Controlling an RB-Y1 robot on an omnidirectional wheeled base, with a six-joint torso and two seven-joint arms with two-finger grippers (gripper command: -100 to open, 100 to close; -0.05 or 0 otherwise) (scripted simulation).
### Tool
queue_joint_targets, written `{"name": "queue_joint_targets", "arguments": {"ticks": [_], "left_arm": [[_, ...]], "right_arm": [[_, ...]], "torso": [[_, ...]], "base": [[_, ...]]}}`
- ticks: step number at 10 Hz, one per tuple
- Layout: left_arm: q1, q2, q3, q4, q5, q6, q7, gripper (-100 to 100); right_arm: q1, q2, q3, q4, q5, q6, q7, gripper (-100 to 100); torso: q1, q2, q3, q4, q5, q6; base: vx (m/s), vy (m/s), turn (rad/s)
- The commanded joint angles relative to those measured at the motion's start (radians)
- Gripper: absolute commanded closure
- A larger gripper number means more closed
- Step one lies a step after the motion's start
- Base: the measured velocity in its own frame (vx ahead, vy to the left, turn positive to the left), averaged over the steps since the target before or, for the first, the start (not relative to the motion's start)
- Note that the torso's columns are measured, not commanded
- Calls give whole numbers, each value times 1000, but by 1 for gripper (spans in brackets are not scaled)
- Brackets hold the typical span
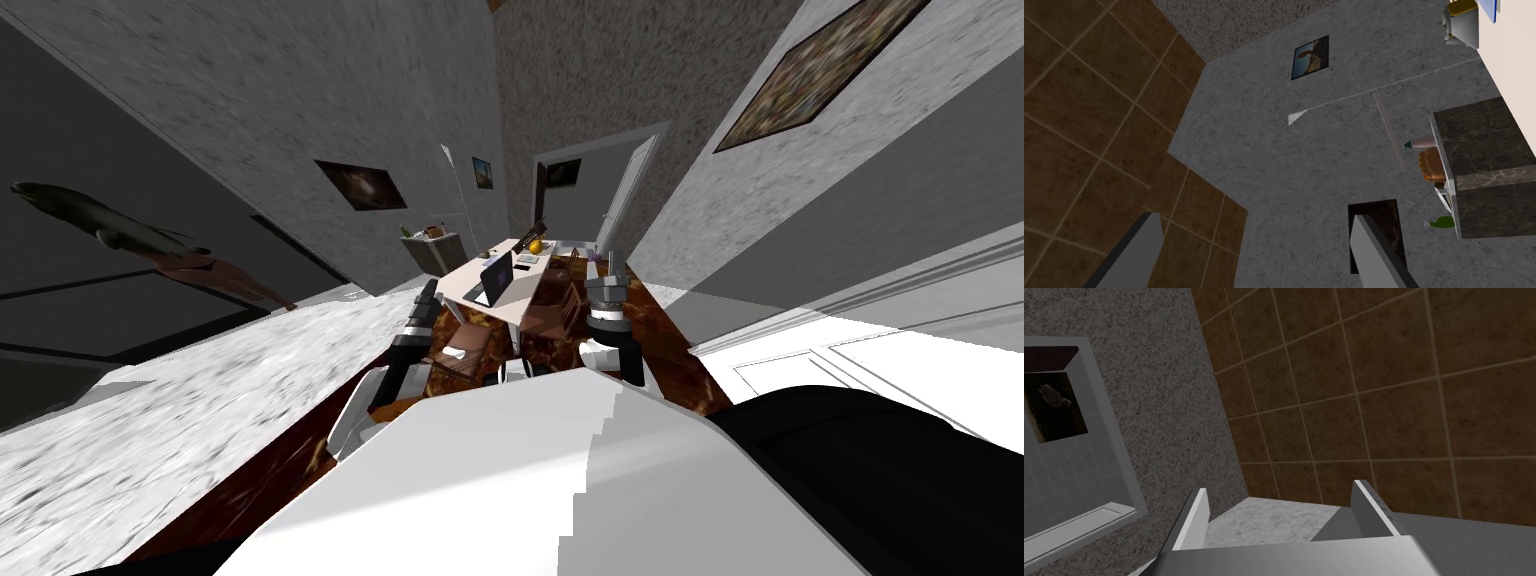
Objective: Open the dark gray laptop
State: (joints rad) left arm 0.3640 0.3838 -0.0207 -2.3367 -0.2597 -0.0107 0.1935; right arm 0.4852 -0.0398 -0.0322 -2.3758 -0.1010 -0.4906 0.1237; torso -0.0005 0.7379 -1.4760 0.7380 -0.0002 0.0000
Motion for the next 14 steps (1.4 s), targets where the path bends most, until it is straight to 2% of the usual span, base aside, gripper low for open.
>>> {"name": "queue_joint_targets", "arguments": {"ticks": [1,6,14], "left_arm": [[-10,13,0,12,-9,68,-4,-100],[-31,33,0,36,-4,180,-29,-100],[-61,45,-2,83,21,346,-86,-100]], "right_arm": [[0,0,0,0,0,0,0,0],[0,0,0,0,0,0,0,0],[0,0,0,0,0,0,0,0]], "torso": [[0,0,0,0,0,0],[0,0,0,0,0,0],[0,0,0,0,0,0]], "base": [[10,-23,-122],[31,-42,-135],[46,-53,-149]]}}
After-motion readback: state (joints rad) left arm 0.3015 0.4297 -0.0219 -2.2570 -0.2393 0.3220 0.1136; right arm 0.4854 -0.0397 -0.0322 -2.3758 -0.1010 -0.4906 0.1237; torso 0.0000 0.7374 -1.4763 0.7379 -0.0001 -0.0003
